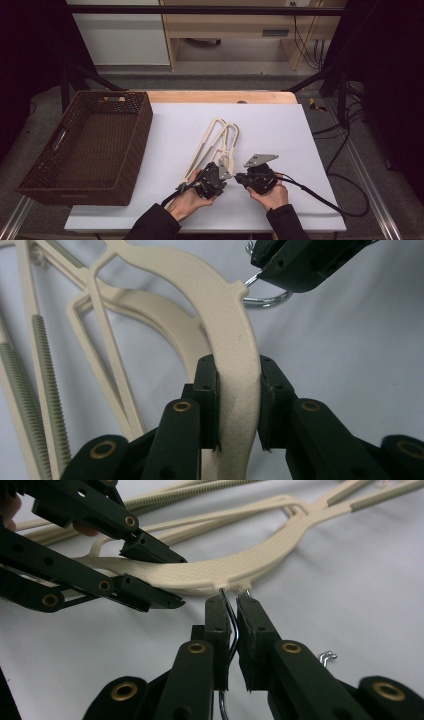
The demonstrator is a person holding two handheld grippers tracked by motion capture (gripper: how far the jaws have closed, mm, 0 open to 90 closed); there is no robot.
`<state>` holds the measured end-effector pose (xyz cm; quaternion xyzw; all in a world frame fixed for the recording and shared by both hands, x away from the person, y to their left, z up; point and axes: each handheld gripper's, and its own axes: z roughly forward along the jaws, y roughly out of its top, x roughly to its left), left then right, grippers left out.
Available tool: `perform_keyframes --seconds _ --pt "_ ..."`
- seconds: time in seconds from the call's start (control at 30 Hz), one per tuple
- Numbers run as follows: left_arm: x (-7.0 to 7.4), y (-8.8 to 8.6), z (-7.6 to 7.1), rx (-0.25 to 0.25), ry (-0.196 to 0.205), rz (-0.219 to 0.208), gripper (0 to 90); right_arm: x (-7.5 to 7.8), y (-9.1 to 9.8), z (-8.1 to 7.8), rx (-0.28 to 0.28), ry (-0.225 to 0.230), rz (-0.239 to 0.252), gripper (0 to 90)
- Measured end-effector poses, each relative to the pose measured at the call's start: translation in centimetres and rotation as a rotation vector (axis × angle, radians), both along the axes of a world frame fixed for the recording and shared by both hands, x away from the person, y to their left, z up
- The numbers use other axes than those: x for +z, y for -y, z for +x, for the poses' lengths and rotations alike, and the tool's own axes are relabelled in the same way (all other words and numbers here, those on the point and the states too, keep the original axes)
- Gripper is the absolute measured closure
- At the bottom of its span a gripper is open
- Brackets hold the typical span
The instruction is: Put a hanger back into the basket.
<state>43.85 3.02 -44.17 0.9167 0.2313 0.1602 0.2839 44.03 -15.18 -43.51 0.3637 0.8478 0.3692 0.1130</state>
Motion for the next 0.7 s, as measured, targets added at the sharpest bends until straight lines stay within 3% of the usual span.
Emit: perform_keyframes --seconds 0.03,0.17,0.43,0.5,0.53,0.7 --pt "0.2 -0.1 -0.1 0.003 0.001 0.006 74.4 0.3 0.2 -0.1 0.008 0.005 0.006 80.9" --pt "0.5 -0.6 -0.1 0.033 0.016 -0.024 75.1 1.9 1.3 -0.6 0.030 0.052 0.107 71.4" --pt "1.8 -2.0 0.0 0.074 0.027 -0.063 76.2 5.6 4.5 -2.1 0.002 0.230 0.287 48.3" --pt "2.0 -2.5 0.1 0.093 0.034 -0.083 76.6 6.2 5.3 -2.3 -0.025 0.261 0.307 44.1" --pt "2.2 -2.8 0.2 0.100 0.034 -0.091 77.0 6.4 6.1 -2.4 -0.046 0.292 0.314 37.0" --pt "3.3 -4.6 0.4 0.146 0.046 -0.131 78.6 5.8 7.4 -1.9 -0.094 0.303 0.318 25.3"
